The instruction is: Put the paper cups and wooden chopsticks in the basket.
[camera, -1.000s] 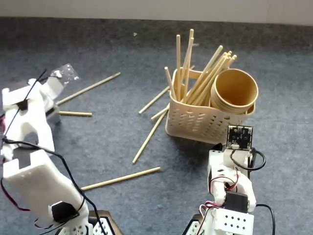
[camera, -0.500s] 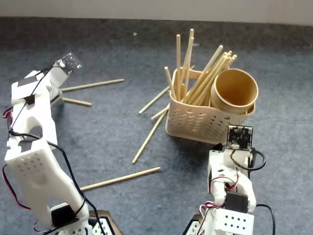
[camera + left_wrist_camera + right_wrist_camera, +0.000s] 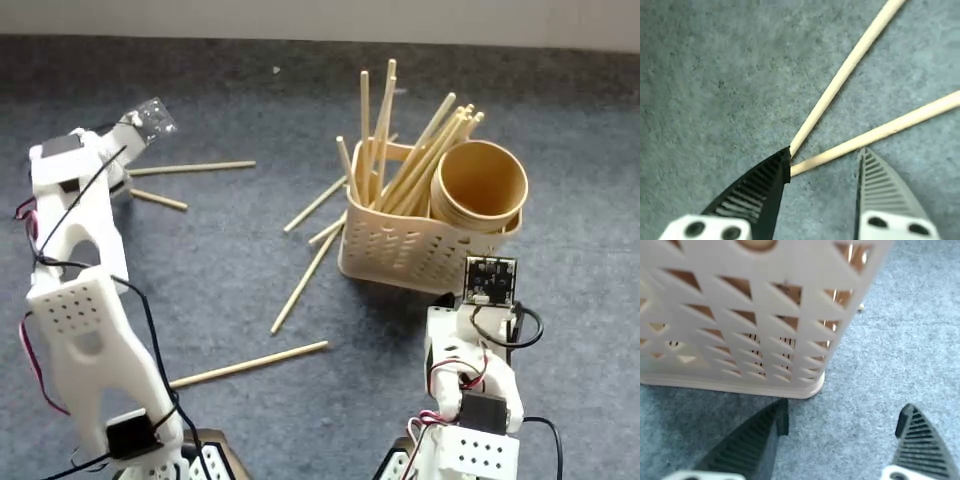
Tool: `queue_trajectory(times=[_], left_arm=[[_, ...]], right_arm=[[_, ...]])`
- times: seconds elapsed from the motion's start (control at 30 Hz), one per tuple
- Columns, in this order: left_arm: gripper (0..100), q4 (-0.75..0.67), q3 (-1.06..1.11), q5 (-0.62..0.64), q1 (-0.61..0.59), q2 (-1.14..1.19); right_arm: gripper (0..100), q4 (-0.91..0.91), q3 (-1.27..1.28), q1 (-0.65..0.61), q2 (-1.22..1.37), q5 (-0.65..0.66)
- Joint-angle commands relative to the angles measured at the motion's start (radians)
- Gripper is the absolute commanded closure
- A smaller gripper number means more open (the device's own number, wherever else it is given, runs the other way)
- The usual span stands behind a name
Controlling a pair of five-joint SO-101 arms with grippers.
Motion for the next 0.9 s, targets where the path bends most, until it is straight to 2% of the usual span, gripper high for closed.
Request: queue_trajectory(times=[0.0, 0.07, 0.2, 0.37, 0.47, 0.6, 0.73, 0.87], left_arm=[[78, 0.313, -0.127, -0.081, 0.028, 0.048], [78, 0.404, -0.214, -0.084, 0.025, 0.050], [78, 0.511, -0.392, -0.014, 0.031, 0.045], [77, 0.540, -0.587, 0.031, 0.071, 0.051], [77, 0.468, -0.645, 0.035, 0.084, 0.051], [77, 0.333, -0.676, 0.147, 0.085, 0.051], [77, 0.216, -0.625, 0.163, 0.085, 0.053], [77, 0.038, -0.544, 0.292, 0.079, 0.053]], right_arm=[[66.3, -0.016, 0.021, -0.004, 0.004, -0.003], [66.3, -0.016, 0.021, -0.004, 0.004, -0.003], [66.3, -0.016, 0.021, -0.004, 0.004, -0.003], [66.3, -0.016, 0.021, -0.004, 0.004, -0.003], [66.3, -0.016, 0.021, -0.004, 0.004, -0.003], [66.3, -0.016, 0.021, -0.004, 0.004, -0.003], [66.3, -0.018, 0.021, -0.004, 0.004, -0.003], [66.3, -0.018, 0.021, -0.004, 0.004, -0.003]])
